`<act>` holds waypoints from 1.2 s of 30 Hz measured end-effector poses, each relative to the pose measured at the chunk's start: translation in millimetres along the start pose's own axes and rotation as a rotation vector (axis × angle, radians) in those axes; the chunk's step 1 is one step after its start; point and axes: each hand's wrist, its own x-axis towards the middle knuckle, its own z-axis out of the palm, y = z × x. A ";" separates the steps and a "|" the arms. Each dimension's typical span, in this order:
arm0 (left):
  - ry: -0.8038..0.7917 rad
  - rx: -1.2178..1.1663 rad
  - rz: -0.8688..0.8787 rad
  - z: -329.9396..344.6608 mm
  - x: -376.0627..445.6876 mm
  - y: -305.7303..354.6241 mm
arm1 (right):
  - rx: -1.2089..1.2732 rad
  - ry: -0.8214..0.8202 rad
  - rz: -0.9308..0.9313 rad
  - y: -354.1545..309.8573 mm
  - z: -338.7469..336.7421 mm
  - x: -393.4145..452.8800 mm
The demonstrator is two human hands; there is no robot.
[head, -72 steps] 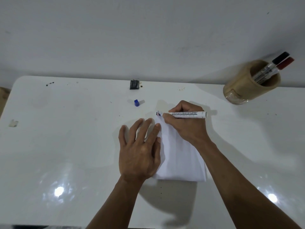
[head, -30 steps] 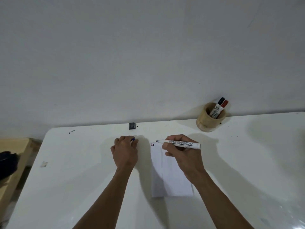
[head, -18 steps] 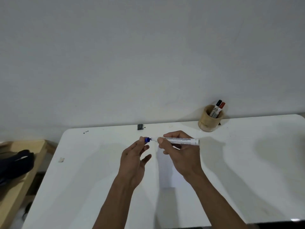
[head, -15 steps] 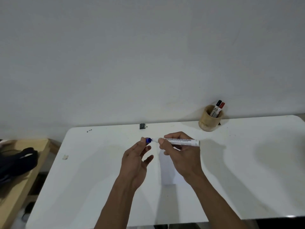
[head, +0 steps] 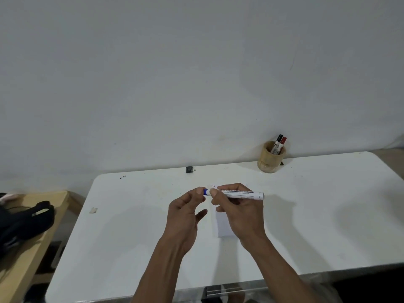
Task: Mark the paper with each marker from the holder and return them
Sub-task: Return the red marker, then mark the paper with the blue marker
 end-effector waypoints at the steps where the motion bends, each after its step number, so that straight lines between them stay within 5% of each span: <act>1: -0.011 0.019 0.014 0.6 -0.9 0.2 | 0.016 0.002 0.014 -0.3 -1.9 -1.2; 8: -0.057 0.162 0.156 13.7 2.9 2.3 | 0.217 0.114 0.089 -6.7 -45.2 1.3; 18: -0.194 0.523 0.368 89.6 37.2 1.5 | -0.773 -0.085 -0.255 2.1 -107.3 43.5; 28: -0.054 0.715 0.263 176.5 119.8 -43.8 | -0.394 0.335 -0.205 -12.2 -182.3 145.2; 36: 0.005 0.920 0.233 235.5 194.3 -75.0 | -0.348 0.352 -0.221 -7.8 -199.1 246.6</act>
